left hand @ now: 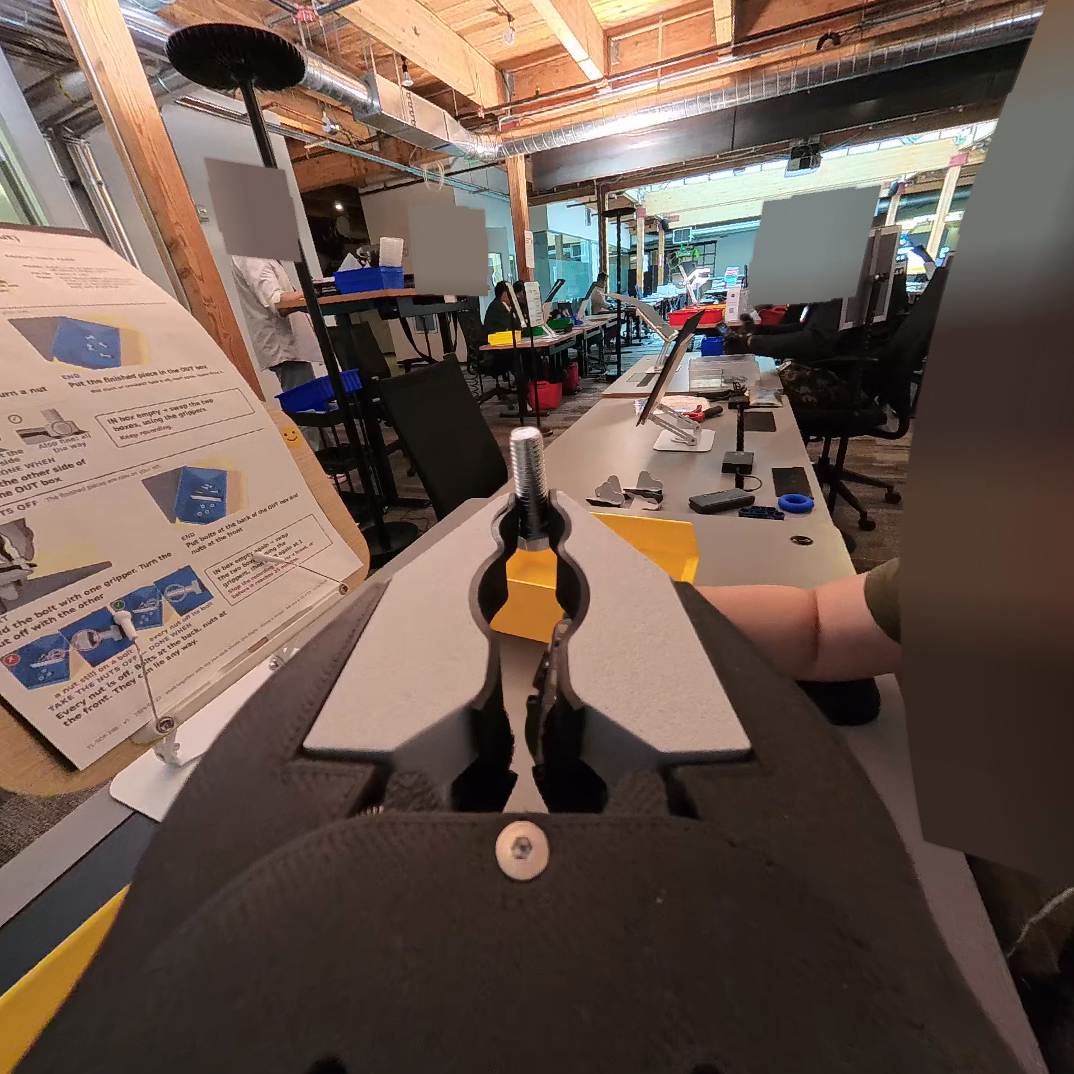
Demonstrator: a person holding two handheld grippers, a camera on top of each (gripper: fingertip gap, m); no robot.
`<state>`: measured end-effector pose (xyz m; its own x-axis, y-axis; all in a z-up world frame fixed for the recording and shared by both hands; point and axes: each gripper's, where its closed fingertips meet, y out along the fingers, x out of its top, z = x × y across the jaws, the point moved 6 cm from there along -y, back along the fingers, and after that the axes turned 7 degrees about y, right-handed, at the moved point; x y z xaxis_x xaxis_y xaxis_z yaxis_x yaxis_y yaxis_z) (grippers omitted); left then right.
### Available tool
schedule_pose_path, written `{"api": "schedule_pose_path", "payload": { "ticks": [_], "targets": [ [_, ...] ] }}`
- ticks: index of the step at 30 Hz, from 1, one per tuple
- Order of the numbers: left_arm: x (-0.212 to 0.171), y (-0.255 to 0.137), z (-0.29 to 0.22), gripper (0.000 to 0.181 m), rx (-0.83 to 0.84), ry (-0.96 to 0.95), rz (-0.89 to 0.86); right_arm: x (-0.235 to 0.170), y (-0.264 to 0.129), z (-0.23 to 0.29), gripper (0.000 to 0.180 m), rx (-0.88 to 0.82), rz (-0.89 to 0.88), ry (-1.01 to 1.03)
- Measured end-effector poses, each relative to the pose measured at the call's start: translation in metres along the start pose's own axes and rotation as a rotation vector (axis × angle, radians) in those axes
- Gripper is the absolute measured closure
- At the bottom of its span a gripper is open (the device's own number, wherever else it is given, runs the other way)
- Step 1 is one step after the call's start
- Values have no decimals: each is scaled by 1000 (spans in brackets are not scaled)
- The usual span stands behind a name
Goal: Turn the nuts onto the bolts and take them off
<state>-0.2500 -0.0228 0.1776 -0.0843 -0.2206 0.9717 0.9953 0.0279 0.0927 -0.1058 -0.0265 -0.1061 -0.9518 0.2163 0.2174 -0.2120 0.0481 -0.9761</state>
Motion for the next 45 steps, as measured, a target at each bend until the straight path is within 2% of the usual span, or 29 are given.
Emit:
{"api": "schedule_pose_path", "payload": {
  "ticks": [1,4,7,11,14,17,21,30,40,45],
  "targets": [
    [-2,2,2,173,14,-1,-1,-1,-2,2,164,-3,5,-34],
    [-17,14,14,173,93,20,4,3,-33,20,164,21,-100,-166],
    [-43,34,26,173,168,43,47,7,-93,38,164,-51,-309,-248],
    [-93,80,15,173,105,71,153,-5,-174,60,164,-276,-629,-388],
    [-135,113,-2,173,77,119,202,-30,-205,54,164,-482,-676,-378],
    [-171,134,-22,173,15,168,207,-57,-201,27,164,-597,-544,-273],
    [-200,144,-34,173,-2,302,304,-68,-178,2,164,-569,-416,-203],
    [-193,142,-40,173,3,465,322,-57,-171,6,164,-543,-435,-252],
    [-200,143,-53,173,-47,675,369,-58,-158,12,164,-467,-348,-237],
    [-201,144,-54,173,-46,670,384,-57,-158,13,164,-480,-320,-215]
  ]
}}
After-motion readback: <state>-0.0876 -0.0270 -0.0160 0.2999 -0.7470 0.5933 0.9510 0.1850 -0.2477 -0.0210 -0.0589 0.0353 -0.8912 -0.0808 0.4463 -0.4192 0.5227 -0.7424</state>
